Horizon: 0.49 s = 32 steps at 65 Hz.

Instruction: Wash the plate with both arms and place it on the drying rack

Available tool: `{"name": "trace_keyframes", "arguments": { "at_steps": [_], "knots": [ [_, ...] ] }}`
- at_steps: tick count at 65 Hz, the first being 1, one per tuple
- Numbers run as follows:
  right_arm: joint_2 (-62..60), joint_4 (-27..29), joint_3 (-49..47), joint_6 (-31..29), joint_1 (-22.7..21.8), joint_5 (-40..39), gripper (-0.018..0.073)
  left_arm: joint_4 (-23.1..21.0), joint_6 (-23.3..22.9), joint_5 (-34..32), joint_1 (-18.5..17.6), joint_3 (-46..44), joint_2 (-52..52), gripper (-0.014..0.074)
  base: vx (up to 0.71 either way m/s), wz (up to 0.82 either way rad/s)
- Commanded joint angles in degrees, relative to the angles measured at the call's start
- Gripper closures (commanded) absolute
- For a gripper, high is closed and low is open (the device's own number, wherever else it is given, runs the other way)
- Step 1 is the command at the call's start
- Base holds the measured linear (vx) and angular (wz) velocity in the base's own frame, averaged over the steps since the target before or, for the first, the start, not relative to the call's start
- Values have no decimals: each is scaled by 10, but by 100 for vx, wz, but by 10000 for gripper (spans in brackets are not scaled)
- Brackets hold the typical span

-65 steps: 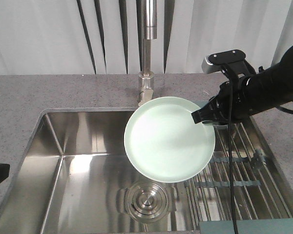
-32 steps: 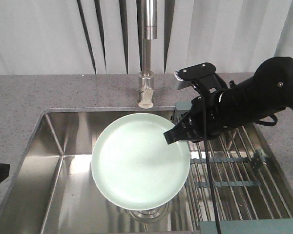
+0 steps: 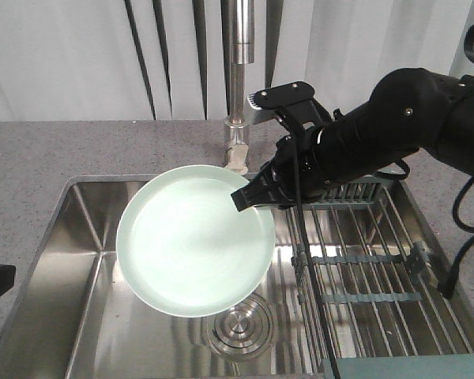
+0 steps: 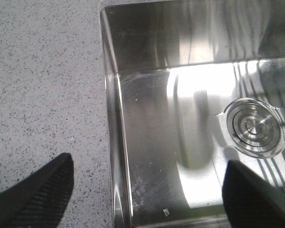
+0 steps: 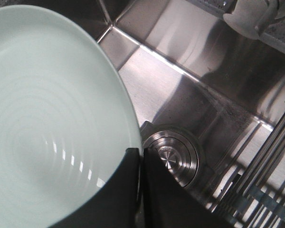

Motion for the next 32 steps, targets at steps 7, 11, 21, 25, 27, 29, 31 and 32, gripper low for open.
{"name": "trace_keyframes", "arguments": {
  "at_steps": [7, 11, 21, 25, 27, 29, 31, 32],
  "knots": [
    [15, 7, -71, -11, -15, -4, 561, 2, -5, -30, -3, -14, -3, 11, 0, 0],
    [27, 6, -87, -15, -25, 3, 561, 2, -5, -30, -3, -14, -3, 11, 0, 0],
    [48, 5, -117, -26, -53, 11, 561, 2, -5, -30, -3, -14, -3, 11, 0, 0],
    [53, 5, -124, -26, -65, 12, 561, 2, -5, -30, -3, -14, -3, 11, 0, 0],
    [54, 6, -126, -28, -72, 13, 561, 2, -5, -30, -3, -14, -3, 11, 0, 0],
    [54, 6, -127, -30, -81, 14, 561, 2, -5, -30, -3, -14, -3, 11, 0, 0],
    [54, 6, -127, -32, -87, 14, 561, 2, -5, -30, -3, -14, -3, 11, 0, 0],
    [54, 6, -127, -32, -91, 14, 561, 2, -5, -30, -3, -14, -3, 11, 0, 0]
  ]
}}
